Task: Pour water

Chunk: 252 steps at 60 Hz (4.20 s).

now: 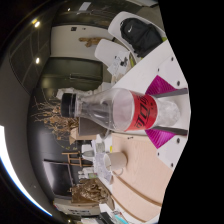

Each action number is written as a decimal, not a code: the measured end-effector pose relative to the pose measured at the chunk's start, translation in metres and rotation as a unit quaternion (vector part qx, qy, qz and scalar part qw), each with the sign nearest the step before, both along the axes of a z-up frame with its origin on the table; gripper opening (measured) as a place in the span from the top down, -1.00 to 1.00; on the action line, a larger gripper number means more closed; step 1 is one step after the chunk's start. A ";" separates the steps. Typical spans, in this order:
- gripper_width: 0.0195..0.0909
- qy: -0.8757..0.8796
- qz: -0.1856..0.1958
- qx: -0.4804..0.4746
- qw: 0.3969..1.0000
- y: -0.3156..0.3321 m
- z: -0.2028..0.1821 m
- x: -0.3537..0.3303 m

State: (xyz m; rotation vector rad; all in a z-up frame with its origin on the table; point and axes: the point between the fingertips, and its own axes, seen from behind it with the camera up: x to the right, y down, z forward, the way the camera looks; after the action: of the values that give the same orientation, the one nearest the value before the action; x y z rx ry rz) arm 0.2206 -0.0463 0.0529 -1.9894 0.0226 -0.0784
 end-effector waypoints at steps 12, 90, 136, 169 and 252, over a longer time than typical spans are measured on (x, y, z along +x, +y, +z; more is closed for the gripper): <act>0.83 -0.006 -0.013 0.009 1.000 0.000 0.000 0.006; 0.91 -0.792 0.149 0.091 0.586 0.264 0.140 -0.056; 0.90 -0.203 0.144 0.016 0.968 0.238 0.103 -0.048; 0.89 0.018 0.158 -0.001 0.987 0.243 0.007 -0.053; -0.86 -0.030 0.006 -0.085 0.996 -0.144 0.156 -0.110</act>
State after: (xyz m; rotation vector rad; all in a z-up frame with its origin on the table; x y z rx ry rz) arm 0.1103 -0.1900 0.2092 -2.1555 -0.0356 -0.1360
